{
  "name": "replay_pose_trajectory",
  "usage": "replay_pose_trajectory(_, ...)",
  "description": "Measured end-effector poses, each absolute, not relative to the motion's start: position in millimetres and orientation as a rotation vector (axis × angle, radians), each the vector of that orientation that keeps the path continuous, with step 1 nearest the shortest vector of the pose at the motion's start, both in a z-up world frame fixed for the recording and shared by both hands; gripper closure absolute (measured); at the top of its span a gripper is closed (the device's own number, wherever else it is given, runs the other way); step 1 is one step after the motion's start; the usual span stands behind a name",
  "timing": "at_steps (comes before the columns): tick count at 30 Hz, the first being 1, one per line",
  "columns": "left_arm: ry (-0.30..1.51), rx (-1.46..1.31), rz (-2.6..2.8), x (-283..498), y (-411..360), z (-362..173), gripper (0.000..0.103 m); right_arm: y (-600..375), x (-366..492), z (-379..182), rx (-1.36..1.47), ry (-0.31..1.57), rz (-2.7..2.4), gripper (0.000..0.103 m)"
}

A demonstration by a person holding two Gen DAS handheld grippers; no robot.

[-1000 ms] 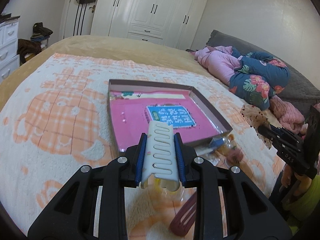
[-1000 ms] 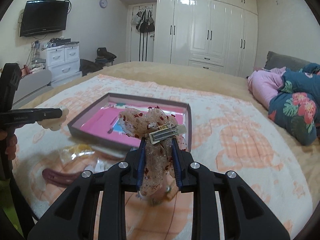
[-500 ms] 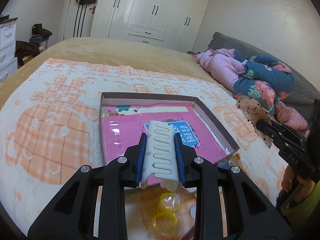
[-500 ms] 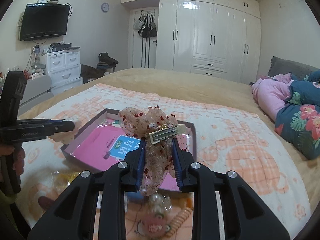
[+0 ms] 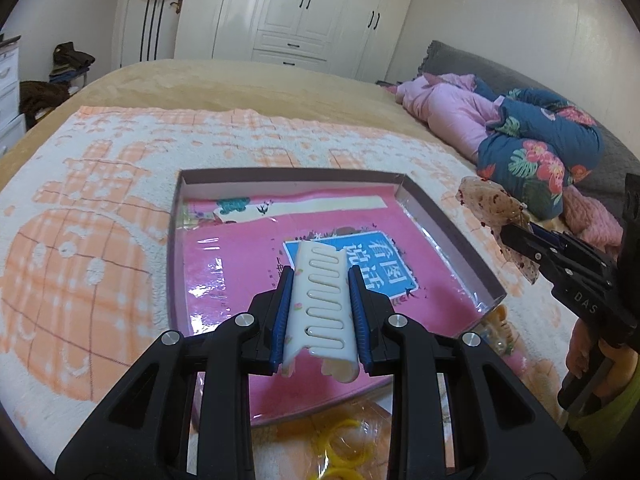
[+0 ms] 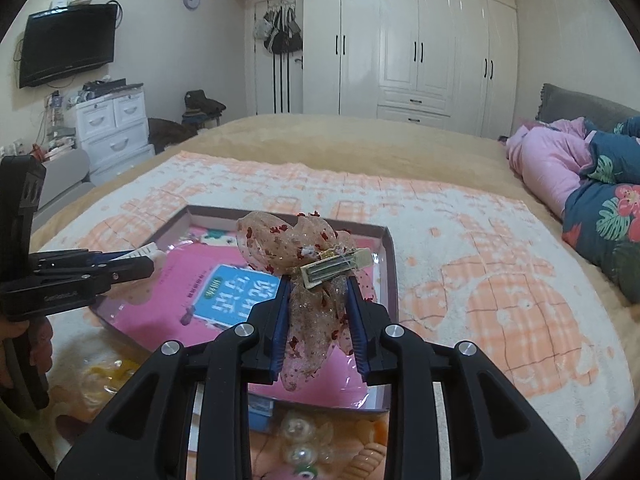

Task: Organize jewelry
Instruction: 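Carry the white clip into the box with left while right carries the bow clip in, then open left gripper to drop the white clip while right releases the bow clip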

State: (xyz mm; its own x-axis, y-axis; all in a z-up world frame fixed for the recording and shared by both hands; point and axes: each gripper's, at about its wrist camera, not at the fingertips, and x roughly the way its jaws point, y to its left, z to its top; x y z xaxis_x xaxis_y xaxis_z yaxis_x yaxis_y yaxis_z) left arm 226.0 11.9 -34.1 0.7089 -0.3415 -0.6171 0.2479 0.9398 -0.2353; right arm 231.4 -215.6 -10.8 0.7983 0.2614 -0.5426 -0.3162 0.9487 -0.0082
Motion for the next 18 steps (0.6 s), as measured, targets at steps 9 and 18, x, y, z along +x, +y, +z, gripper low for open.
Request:
replay_pose_trajectory(9, 0.746, -0.145, -0.325, 235.0, 13.9, -48.8, 0.083, -218.0, 250.7, -43.2, -0.097, 0.659, 0.271, 0.076)
replay_pose_trajectory(18, 0.729, -0.164, -0.31, 226.6, 21.0, -46.3, 0.074, -218.2, 244.7, -51.9, -0.083, 0.66, 0.258, 0.058)
